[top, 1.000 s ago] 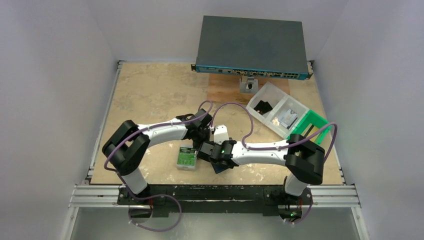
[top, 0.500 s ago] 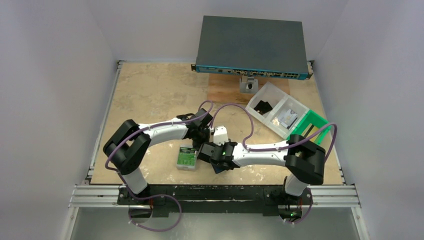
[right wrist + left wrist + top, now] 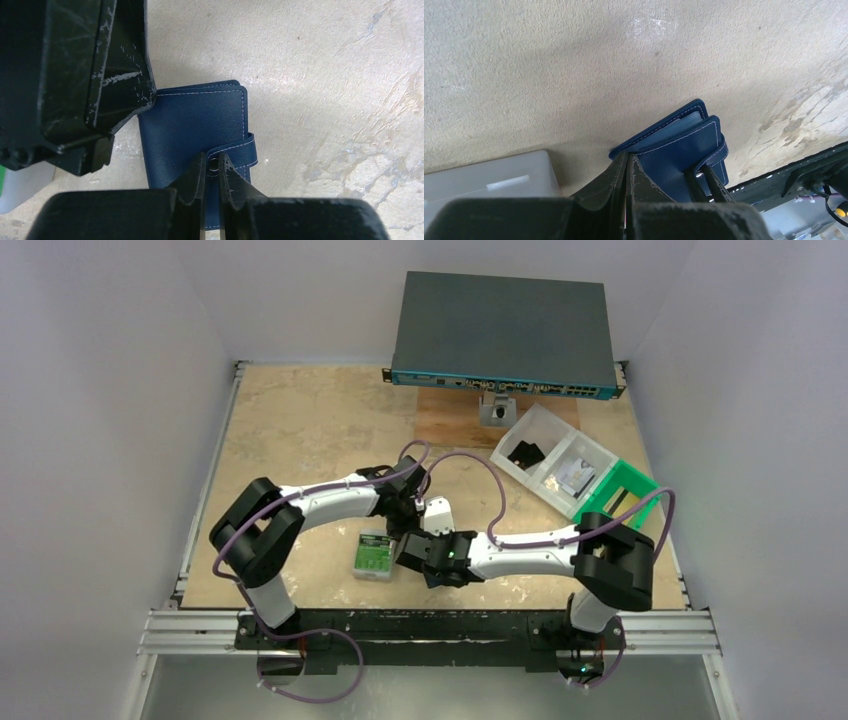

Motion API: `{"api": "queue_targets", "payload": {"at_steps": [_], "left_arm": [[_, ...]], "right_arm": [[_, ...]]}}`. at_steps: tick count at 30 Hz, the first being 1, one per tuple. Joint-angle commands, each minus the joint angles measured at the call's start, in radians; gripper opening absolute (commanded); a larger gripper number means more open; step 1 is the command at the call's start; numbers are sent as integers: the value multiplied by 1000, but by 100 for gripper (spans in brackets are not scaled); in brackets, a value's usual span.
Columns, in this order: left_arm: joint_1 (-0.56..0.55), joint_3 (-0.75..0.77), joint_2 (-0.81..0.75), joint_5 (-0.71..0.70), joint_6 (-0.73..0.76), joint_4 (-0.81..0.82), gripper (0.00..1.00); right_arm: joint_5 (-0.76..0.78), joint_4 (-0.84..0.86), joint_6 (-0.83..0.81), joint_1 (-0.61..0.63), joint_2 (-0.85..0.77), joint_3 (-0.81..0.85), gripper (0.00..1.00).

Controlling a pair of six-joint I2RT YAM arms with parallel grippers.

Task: Take the credit cards out of the card holder
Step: Open the card holder at the corner of the board.

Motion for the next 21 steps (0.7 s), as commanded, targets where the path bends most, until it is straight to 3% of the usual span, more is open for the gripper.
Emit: {"api": "queue_targets", "payload": {"at_steps": [1,6,14,21], "left_arm": [[-15,24,37,-59,6,21,0],[-15,27,42,-62,15,15,0],[-15,35,28,-66,33,1,0],[-15,30,-74,-77,68,-31,0]], "right_arm": [[-232,70,53,21,5,-86,0],[-293,151,109,1,-114,-187,0],[-468,369,184,-153,-285,-401,0],[-523,441,223,-249,-387,-509,0]]}}
